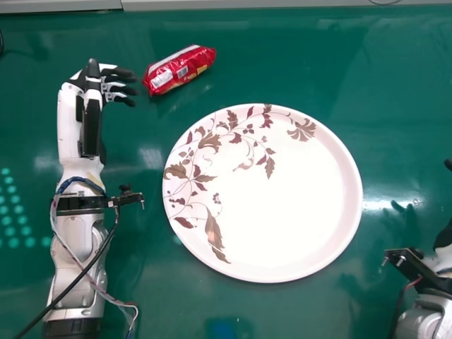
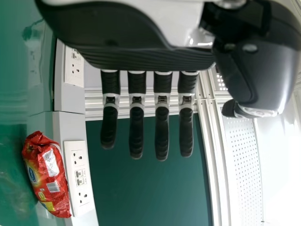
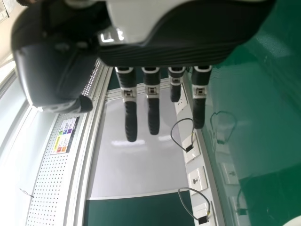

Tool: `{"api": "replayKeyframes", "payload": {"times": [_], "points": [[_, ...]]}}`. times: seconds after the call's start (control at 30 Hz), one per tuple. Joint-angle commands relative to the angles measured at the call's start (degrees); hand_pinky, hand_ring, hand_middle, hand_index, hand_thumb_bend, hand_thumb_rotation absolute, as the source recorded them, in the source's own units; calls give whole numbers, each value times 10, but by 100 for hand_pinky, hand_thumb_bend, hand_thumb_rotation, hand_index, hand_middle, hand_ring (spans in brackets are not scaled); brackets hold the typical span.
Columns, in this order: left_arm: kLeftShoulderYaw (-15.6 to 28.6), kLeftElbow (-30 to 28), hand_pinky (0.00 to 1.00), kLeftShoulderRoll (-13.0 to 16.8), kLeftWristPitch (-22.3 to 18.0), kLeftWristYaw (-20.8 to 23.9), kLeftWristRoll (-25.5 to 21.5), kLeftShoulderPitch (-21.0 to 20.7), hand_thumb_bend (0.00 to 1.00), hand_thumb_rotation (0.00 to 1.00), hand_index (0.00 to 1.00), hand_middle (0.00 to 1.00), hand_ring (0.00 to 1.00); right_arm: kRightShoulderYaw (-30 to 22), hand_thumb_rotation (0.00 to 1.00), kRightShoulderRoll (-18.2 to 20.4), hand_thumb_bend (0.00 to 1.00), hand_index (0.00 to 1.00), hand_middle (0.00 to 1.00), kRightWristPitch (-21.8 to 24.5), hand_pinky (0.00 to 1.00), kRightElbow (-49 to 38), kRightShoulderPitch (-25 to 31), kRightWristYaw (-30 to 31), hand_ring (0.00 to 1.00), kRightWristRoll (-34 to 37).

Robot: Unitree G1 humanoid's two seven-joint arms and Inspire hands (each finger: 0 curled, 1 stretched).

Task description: Pick up biscuit and place it in the plate

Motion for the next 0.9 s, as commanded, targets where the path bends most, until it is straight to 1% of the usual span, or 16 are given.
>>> {"api": "replayKeyframes", "payload": {"times": [0.0,0.03,0.07,0.1,0.13,0.2,0.27,0.3,0.37,0.43,0.47,0.5,0.57,0.63,0.77,0.87], "points": [[6,-1,45,7,-10,-5,-10,-1,49,6,49,58,55,-4,18,18,55,65,76,-6,69,-1,9,-1,76,1],[6,-6,48,11,-6,-6,-8,-3,49,6,49,61,58,-4,19,18,56,64,76,-5,69,-1,9,-2,76,2],[7,-13,55,17,1,-10,-7,-5,48,7,59,66,64,-5,19,17,56,64,76,-4,69,-2,9,-1,76,2],[8,-18,64,27,7,-14,0,-8,50,10,67,71,71,-4,19,17,56,63,76,-3,69,-3,9,-1,76,2],[9,-21,71,37,15,-16,10,-13,54,16,73,76,77,-4,19,17,56,64,76,-2,69,-4,9,-1,76,1],[10,-23,81,59,28,-18,34,-29,67,29,81,84,85,-3,19,17,57,65,76,0,68,-6,9,-3,76,-3],[6,-23,84,83,45,-26,52,-47,82,40,86,88,88,-2,21,17,57,66,76,1,68,-7,9,-3,76,-4],[3,-18,86,96,44,-34,57,-57,88,44,91,92,91,-2,20,17,57,66,76,3,67,-8,9,-5,76,-5],[-4,-13,87,116,49,-50,64,-76,92,45,96,96,95,-2,21,18,58,66,76,4,66,-10,10,-6,75,-6],[-12,-8,91,133,52,-70,66,-93,97,43,99,99,99,-2,20,18,57,65,76,5,66,-13,13,-6,75,-7],[-16,-3,94,143,51,-83,65,-102,98,43,99,100,99,-2,21,18,56,65,76,5,67,-15,14,-7,76,-7],[-19,3,98,153,51,-96,65,-110,99,41,100,100,100,-2,20,18,56,66,77,6,67,-17,15,-7,76,-6],[-26,15,99,172,51,-120,68,-127,99,39,100,100,100,-4,20,19,56,65,78,7,68,-20,17,-7,77,-4],[-33,30,96,187,51,-130,79,-143,100,40,100,100,100,-4,18,18,55,63,78,11,68,-23,17,-9,77,-5],[-51,54,87,216,70,-149,115,-177,100,48,100,100,100,-4,17,14,54,67,78,17,68,-26,16,-9,77,-7],[-71,79,91,241,73,-154,158,-208,100,54,100,100,100,-5,16,13,54,65,77,21,68,-27,14,-10,76,-8]]}}
